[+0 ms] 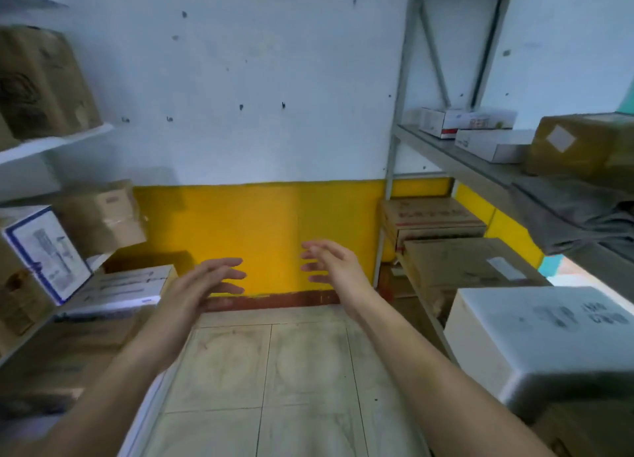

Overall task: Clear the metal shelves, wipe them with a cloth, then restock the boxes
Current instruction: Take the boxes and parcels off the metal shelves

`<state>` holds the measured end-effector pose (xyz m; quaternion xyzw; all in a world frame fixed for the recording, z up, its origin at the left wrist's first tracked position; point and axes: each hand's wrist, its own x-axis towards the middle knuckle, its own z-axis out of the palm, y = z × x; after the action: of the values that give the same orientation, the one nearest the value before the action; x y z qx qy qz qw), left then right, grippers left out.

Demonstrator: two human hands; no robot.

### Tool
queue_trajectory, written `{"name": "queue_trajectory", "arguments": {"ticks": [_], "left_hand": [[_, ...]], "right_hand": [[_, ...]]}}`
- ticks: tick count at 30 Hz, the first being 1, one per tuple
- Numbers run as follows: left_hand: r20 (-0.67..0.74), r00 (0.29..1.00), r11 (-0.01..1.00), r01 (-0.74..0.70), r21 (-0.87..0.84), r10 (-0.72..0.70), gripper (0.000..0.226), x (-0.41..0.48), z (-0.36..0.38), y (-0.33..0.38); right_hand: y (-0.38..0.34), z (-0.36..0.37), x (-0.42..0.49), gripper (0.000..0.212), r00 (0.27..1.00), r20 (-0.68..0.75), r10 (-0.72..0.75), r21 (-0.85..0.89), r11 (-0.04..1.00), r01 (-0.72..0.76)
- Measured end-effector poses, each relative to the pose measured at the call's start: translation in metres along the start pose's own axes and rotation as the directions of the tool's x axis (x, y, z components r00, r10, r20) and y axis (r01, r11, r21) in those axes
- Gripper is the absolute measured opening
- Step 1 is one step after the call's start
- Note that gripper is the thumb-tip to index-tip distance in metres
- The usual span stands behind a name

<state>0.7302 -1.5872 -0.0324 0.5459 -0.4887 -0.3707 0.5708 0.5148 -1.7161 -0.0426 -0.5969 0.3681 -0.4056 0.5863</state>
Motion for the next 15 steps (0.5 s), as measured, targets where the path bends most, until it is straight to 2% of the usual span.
{"name": "queue_trajectory", "arguments": {"ticks": [3,6,8,11,15], "left_hand": [[-0.051,0.999,0.999,-0.018,-0.029,0.017,0.048,0.080,-0.022,-0.004],[-0.009,1.000,0.997,-0.022,-0.069,0.021,0.043,0.173,-0.025,-0.025],[0.069,0.998,0.999,-0.010,-0.054,0.013,0.029,0.231,-0.013,-0.051],[0.298,0.954,0.999,0.037,0.021,-0.042,0.022,0.311,0.026,-0.100],[0.588,0.789,0.983,0.112,0.147,-0.178,0.020,0.363,0.117,-0.143]], "right_hand": [[-0.005,0.012,0.071,0.023,0.996,0.082,-0.047,-0.036,0.998,0.050],[0.012,0.003,0.134,0.021,0.998,0.039,-0.049,-0.133,0.990,0.054],[0.041,-0.015,0.168,0.025,0.997,-0.074,-0.007,-0.134,0.991,-0.003],[0.098,-0.049,0.198,0.025,0.944,-0.322,0.071,-0.067,0.993,-0.098],[0.149,-0.082,0.172,0.020,0.772,-0.591,0.233,0.095,0.971,-0.220]]}}
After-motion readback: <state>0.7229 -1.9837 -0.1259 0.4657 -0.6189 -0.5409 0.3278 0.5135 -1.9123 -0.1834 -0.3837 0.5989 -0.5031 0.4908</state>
